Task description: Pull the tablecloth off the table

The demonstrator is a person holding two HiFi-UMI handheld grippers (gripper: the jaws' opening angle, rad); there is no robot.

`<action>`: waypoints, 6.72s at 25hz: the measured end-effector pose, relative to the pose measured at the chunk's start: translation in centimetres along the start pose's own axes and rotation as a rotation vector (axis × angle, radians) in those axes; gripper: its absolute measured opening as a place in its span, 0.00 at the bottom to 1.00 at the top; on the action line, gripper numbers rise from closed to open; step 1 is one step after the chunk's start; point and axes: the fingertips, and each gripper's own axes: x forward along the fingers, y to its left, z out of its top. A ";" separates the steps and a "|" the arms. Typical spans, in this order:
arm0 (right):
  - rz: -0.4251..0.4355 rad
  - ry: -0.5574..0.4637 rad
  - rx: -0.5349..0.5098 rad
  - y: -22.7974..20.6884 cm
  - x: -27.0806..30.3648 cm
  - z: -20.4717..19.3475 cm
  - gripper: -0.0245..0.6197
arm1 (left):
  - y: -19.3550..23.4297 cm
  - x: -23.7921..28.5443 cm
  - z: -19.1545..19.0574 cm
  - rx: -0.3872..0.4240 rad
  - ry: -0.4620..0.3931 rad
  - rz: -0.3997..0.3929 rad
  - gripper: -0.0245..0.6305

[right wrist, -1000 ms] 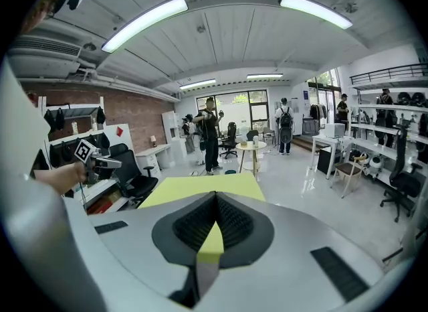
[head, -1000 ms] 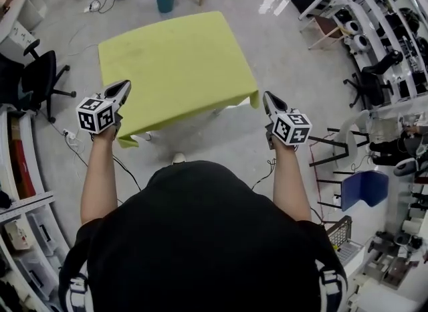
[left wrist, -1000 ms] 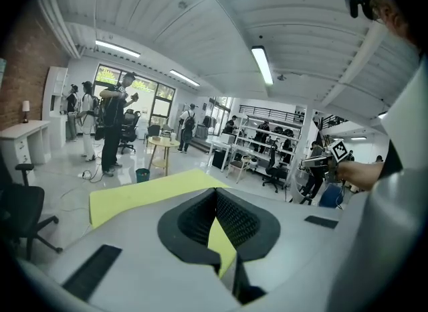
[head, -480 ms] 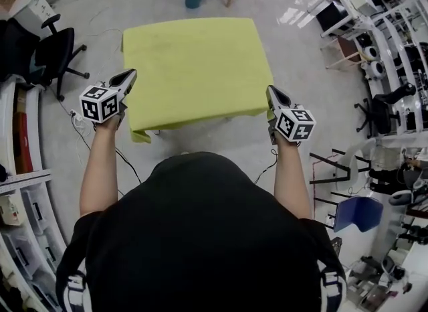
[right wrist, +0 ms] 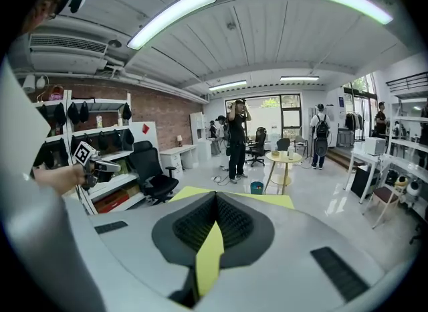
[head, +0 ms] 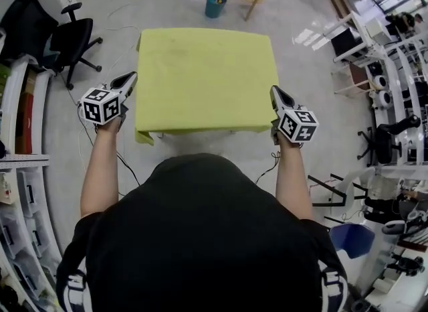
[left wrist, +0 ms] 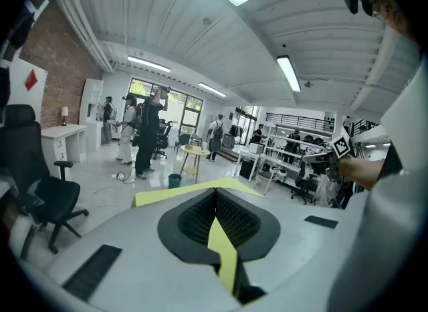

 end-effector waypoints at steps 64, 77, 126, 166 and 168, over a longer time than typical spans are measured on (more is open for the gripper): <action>-0.113 0.646 0.016 -30.9 3.4 -32.1 0.34 | 3.4 6.3 -27.7 -0.193 0.483 0.372 0.34; -0.097 0.877 0.006 -32.8 4.4 -41.4 0.44 | 4.0 7.6 -36.4 -0.209 0.667 0.352 0.50; -0.102 0.871 -0.035 -37.3 9.9 -48.9 0.07 | 6.7 11.9 -47.0 -0.221 0.810 0.507 0.08; -0.035 0.829 -0.157 -28.5 -7.6 -49.6 0.07 | -1.5 -4.3 -45.8 -0.045 0.839 0.472 0.07; -0.064 0.813 -0.141 -27.4 -9.2 -49.3 0.07 | -1.9 -5.5 -46.0 -0.029 0.836 0.450 0.07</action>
